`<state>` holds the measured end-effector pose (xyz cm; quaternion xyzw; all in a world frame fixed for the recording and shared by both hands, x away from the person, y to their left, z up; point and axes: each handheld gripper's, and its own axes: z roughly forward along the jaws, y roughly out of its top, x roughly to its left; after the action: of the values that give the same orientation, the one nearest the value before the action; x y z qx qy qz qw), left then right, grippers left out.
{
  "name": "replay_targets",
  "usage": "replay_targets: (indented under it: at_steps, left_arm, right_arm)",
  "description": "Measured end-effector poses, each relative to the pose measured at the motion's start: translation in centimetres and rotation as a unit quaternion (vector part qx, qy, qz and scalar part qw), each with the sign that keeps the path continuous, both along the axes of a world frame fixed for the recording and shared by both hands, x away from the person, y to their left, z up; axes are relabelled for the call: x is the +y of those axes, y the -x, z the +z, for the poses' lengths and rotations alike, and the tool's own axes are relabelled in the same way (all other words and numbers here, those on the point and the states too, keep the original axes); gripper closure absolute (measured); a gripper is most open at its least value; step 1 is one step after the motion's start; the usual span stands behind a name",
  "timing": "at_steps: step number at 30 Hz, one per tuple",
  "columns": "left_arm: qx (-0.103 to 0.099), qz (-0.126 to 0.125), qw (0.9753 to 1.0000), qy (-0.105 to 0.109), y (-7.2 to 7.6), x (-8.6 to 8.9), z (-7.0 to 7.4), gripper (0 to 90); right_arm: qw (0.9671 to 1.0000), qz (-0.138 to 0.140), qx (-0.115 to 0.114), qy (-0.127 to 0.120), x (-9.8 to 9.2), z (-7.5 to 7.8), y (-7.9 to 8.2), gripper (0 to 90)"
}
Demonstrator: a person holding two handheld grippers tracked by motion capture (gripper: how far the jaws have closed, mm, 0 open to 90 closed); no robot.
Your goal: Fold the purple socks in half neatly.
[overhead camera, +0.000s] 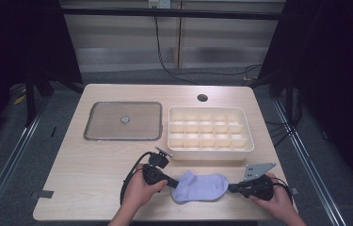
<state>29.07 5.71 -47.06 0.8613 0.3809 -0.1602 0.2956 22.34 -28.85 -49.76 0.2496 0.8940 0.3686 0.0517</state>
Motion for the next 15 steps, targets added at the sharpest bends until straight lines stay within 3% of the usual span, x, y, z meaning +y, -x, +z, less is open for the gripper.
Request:
replay_targets:
  at_steps: [3,8,15]
  left_arm:
    - [0.006,0.005,0.9999,0.016,0.07,-0.08,0.27,81.5]
    - [0.01,-0.008,0.9997,0.022,-0.06,-0.15,0.59,81.3]
    - [0.01,-0.001,0.9995,0.029,-0.1,-0.28,1.04,81.2]
  right_arm:
    - [1.0,0.0,0.0,0.0,0.0,0.0,0.0,90.0]
    - [1.0,0.002,0.001,-0.001,0.01,-0.03,-0.07,90.0]
    - [1.0,0.002,-0.002,0.001,0.09,0.01,-0.04,90.0]
